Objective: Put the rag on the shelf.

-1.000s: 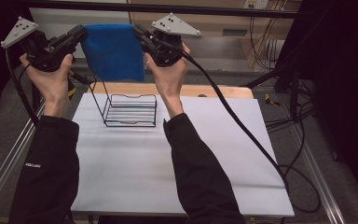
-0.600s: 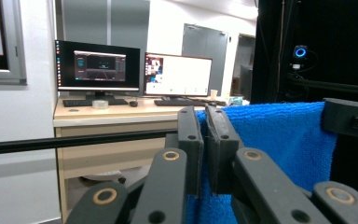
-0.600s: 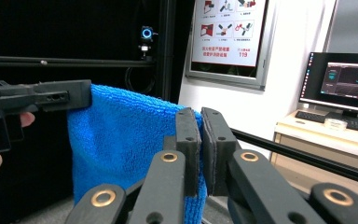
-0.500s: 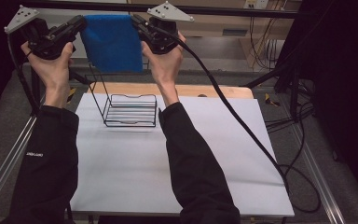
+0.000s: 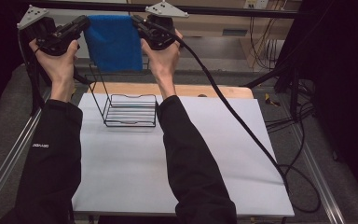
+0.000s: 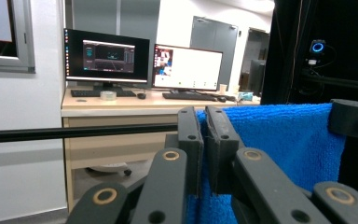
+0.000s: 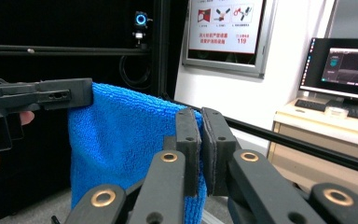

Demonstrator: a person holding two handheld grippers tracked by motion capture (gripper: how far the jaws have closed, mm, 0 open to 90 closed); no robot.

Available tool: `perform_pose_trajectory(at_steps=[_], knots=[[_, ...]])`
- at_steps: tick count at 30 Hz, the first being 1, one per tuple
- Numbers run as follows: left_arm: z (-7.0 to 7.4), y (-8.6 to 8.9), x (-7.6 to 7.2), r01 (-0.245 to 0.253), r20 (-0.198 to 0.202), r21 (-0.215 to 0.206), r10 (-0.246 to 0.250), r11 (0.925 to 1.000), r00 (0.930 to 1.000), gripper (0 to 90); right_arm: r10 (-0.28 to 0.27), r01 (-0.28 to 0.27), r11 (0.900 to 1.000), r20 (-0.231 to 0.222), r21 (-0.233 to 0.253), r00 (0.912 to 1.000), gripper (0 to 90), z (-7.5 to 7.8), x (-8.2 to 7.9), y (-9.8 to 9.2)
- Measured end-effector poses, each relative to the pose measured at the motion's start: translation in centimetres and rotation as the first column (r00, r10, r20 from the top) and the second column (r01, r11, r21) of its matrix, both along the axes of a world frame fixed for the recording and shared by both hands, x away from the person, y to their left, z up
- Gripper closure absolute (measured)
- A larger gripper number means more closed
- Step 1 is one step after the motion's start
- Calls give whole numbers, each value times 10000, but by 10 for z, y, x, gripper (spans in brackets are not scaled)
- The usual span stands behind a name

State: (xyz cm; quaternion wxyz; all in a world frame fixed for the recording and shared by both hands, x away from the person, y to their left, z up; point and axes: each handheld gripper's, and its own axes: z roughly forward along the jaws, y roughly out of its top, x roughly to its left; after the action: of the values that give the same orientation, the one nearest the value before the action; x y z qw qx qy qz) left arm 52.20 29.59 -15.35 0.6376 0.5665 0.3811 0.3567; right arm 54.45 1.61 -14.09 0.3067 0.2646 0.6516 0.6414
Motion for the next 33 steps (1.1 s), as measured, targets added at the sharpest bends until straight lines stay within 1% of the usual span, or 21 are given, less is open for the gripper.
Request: perform_pose_trajectory(at_steps=[4,7,13,15,17,20,23,25,27,30,33], knots=[[-4,3,2,16,-57,45,-16,10000,10000,857,44,-44,9999,-35,-125,10000,867,-5,4,3],[-11,6,3,88,-136,101,-87,9999,9999,856,74,-77,9997,-117,-228,9999,867,-9,3,5],[-23,12,-6,293,-122,272,-289,9992,9995,857,210,-221,9991,-307,-374,9993,866,-17,-3,7],[-26,12,-10,338,-154,383,-332,9987,9993,856,236,-251,9989,-399,-392,9989,866,-21,-5,7],[-30,12,-12,349,-176,481,-341,9982,9993,856,259,-282,9989,-601,-380,9979,866,-26,-6,6],[-36,10,-14,432,-263,629,-416,9971,9988,856,258,-295,9982,-712,-515,9971,866,-32,-8,4],[-42,8,-15,496,-347,706,-472,9963,9983,856,245,-299,9977,-867,-612,9959,866,-39,-8,2],[-46,7,-14,537,-481,707,-504,9960,9976,856,271,-331,9974,-936,-633,9952,866,-42,-9,0],[-50,7,-16,623,-469,628,-594,9961,9971,856,293,-358,9969,-919,-705,9953,865,-45,-10,-2],[-56,6,-18,653,-564,715,-613,9953,9965,856,405,-478,9962,-991,-726,9943,864,-50,-12,-5],[-58,6,-21,671,-553,795,-628,9946,9965,856,456,-541,9956,-1080,-766,9931,864,-54,-15,-6]])
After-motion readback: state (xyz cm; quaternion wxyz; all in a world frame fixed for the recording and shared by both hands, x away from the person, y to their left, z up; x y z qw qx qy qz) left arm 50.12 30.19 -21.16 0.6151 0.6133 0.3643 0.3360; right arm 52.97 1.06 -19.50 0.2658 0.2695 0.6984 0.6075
